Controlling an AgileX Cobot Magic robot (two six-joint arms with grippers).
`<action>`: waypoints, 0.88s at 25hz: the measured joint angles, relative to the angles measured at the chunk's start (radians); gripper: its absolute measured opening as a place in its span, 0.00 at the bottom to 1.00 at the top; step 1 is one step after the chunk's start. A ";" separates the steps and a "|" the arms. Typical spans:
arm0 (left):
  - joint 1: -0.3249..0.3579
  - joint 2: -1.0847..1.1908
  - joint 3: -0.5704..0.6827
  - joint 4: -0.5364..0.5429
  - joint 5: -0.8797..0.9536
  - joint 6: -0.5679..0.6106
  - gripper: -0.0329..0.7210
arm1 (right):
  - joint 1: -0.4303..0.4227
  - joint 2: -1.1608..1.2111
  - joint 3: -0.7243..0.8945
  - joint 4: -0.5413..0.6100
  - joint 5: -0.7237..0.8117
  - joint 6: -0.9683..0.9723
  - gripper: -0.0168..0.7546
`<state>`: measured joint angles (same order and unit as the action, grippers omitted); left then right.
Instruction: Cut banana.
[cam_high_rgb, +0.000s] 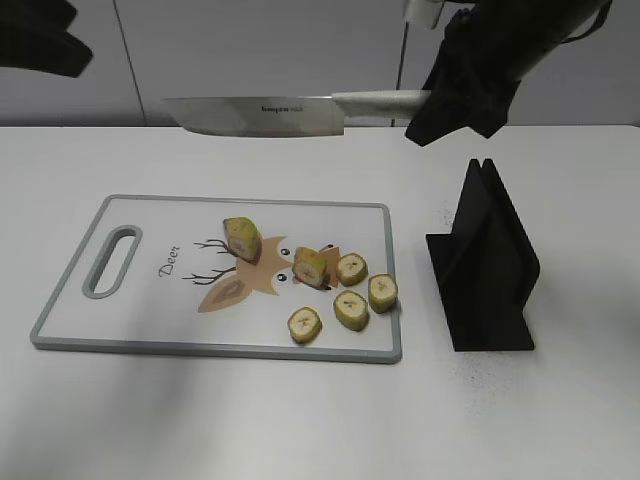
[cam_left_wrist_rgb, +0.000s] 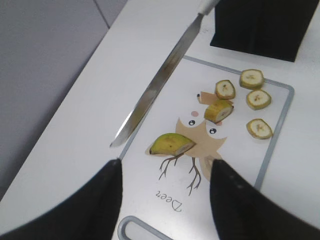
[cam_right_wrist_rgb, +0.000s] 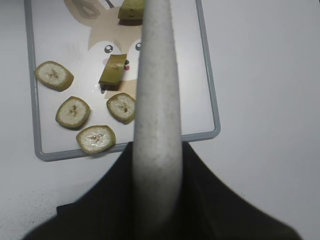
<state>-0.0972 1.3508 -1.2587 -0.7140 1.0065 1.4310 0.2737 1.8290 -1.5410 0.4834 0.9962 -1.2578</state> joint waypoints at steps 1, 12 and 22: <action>-0.012 0.034 -0.025 0.000 0.011 0.037 0.76 | 0.000 0.020 -0.017 0.005 0.004 -0.027 0.23; -0.074 0.316 -0.140 0.106 -0.021 0.119 0.76 | 0.020 0.195 -0.210 0.062 0.075 -0.182 0.23; -0.074 0.432 -0.181 0.130 -0.070 0.121 0.76 | 0.022 0.241 -0.233 0.101 0.077 -0.235 0.23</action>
<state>-0.1715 1.7826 -1.4395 -0.5836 0.9368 1.5522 0.2961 2.0701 -1.7736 0.5844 1.0730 -1.4924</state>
